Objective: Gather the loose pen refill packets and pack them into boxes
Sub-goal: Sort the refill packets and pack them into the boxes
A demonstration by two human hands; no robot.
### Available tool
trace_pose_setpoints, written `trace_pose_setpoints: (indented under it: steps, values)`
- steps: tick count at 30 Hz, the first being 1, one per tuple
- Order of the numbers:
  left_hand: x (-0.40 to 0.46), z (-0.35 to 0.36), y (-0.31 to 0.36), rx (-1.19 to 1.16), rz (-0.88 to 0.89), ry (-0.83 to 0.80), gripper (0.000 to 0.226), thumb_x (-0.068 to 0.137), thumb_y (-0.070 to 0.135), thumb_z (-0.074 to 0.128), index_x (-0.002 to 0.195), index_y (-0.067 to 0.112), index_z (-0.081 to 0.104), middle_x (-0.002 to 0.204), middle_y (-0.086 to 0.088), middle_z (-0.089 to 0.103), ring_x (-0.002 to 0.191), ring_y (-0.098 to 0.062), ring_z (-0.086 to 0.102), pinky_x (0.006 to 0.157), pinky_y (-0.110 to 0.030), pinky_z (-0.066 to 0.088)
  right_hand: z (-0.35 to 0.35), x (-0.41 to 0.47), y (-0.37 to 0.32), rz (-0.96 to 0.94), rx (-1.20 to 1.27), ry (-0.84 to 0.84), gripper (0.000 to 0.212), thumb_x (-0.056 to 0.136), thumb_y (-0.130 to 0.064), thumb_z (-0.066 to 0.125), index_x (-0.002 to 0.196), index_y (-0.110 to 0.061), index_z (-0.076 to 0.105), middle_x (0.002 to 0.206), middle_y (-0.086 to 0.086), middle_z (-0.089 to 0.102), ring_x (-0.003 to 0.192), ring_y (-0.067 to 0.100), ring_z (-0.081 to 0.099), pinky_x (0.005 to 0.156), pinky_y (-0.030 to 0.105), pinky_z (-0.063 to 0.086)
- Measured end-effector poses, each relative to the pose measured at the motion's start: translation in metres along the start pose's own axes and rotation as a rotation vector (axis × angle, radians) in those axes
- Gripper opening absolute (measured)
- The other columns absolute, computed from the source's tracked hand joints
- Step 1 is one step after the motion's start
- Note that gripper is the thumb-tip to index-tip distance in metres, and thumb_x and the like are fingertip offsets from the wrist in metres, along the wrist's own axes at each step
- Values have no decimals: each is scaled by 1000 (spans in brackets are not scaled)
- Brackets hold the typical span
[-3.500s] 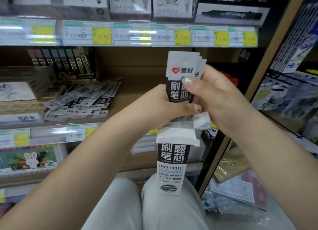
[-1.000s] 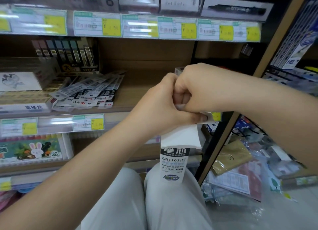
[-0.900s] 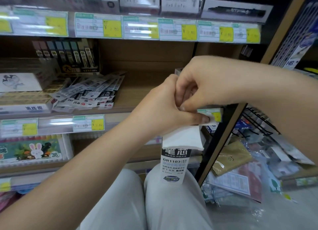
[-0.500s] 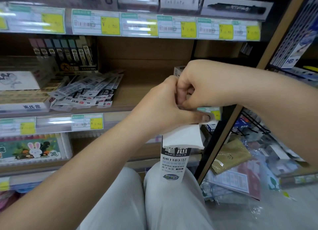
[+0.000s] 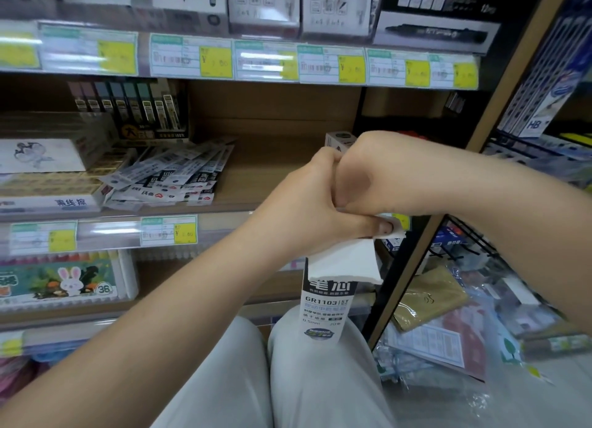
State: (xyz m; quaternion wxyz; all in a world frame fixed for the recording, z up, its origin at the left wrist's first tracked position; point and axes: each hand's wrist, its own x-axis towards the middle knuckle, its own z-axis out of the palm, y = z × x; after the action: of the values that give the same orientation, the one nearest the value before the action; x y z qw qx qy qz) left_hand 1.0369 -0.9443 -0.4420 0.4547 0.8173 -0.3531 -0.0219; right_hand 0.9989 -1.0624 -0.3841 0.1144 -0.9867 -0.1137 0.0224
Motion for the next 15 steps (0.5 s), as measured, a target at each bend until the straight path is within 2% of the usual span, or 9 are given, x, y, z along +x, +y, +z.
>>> trace_pose_setpoints:
  steps: [2, 4, 7, 9, 10, 12, 14, 15]
  values:
    - [2, 1, 0, 4, 0, -2, 55, 54, 44, 82, 93, 31, 46, 72, 19, 57, 64, 9, 54, 60, -14, 46, 1, 2, -2, 18, -71, -7, 26, 76, -11, 68, 60, -31, 60, 55, -11, 55, 56, 5, 51, 48, 14, 37]
    - [3, 2, 0, 6, -6, -2, 54, 55, 41, 84, 92, 30, 45, 69, 20, 56, 60, 13, 52, 55, -9, 42, 2, 4, -3, 51, -111, -22, 29, 76, -7, 65, 60, -30, 60, 61, -11, 56, 60, 8, 53, 52, 19, 40]
    - [3, 2, 1, 22, -1, -4, 54, 56, 39, 84, 91, 29, 44, 70, 20, 54, 57, 16, 49, 50, -7, 36, 3, 5, -4, 65, -132, -12, 29, 78, -6, 63, 60, -29, 59, 57, -12, 53, 52, 4, 47, 42, 10, 35]
    - [1, 1, 3, 37, -2, -11, 56, 58, 39, 84, 95, 28, 45, 71, 20, 54, 59, 14, 51, 52, -8, 37, 4, 4, -5, 66, -132, -23, 27, 80, -9, 62, 61, -29, 59, 58, -12, 52, 52, 5, 47, 41, 9, 35]
    - [0, 0, 3, 43, -5, -9, 57, 58, 39, 84, 98, 27, 45, 71, 19, 55, 61, 11, 52, 54, -9, 38, 3, 2, -4, 62, -106, -23, 23, 80, -12, 63, 64, -28, 60, 60, -11, 54, 55, 6, 49, 45, 10, 37]
    - [-1, -2, 2, 56, -24, -4, 62, 61, 42, 83, 108, 26, 45, 76, 17, 58, 69, 5, 54, 59, -16, 41, 2, -3, 0, 68, 11, 32, 13, 78, -19, 68, 70, -26, 62, 69, -9, 60, 60, 7, 52, 56, 20, 44]
    - [-3, -3, 2, 93, -68, -8, 75, 63, 47, 79, 123, 24, 41, 81, 12, 61, 71, -1, 55, 57, -20, 40, 2, -8, 7, 127, 122, 84, 12, 77, -25, 71, 79, -22, 60, 78, -4, 62, 60, 6, 53, 58, 24, 47]
    - [-4, -4, 2, 121, -97, -9, 80, 64, 50, 77, 128, 24, 38, 81, 9, 61, 70, -2, 54, 56, -22, 38, 2, -11, 9, 191, 158, 45, 15, 80, -29, 69, 84, -18, 59, 78, -1, 63, 59, 8, 56, 56, 25, 50]
